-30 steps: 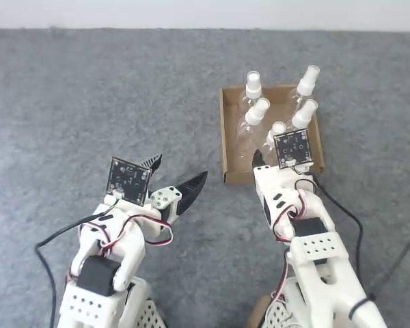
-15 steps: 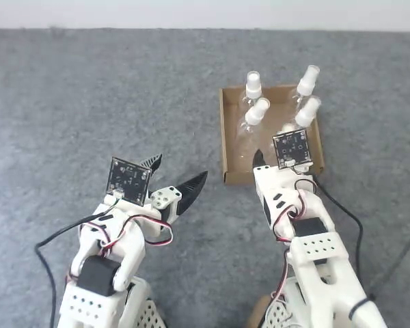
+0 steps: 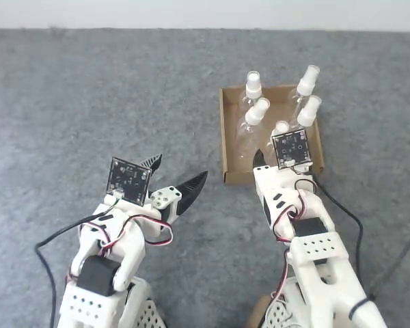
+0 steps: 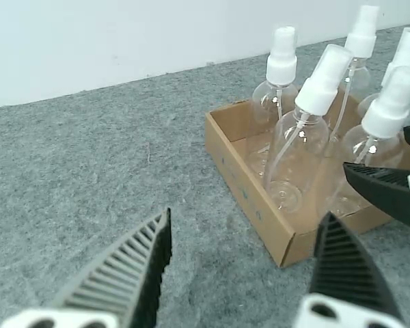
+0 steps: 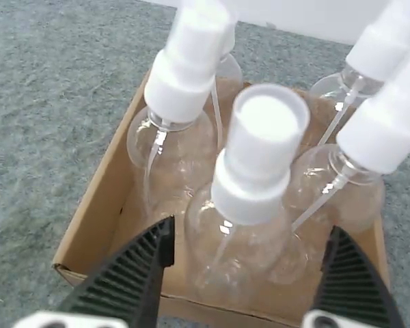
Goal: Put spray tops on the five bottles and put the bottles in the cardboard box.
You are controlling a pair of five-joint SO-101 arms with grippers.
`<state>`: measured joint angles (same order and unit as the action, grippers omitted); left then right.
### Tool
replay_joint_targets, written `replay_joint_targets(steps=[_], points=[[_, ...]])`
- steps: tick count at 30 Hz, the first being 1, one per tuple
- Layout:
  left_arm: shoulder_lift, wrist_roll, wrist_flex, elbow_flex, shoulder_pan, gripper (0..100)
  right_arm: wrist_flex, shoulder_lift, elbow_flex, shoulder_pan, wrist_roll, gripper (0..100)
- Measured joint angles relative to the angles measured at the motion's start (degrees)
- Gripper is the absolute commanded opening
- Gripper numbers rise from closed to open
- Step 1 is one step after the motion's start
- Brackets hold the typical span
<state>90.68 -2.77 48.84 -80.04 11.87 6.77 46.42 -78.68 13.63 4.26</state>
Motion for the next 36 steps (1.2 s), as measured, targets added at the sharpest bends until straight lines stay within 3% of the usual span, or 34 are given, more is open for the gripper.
replay_joint_targets(steps=[24, 30, 36], points=[[0.0, 0.0, 0.0, 0.0, -0.9, 31, 37.4, 32.4, 9.0, 0.0, 0.1, 28.1], [0.0, 0.0, 0.6, 1.8, -7.8, 20, 48.1, 38.9, 9.0, 0.0, 0.1, 28.1], [0.0, 0.0, 9.9, 7.2, -13.5, 19, 55.6, 43.7, 8.1, -0.1, 0.1, 28.1]])
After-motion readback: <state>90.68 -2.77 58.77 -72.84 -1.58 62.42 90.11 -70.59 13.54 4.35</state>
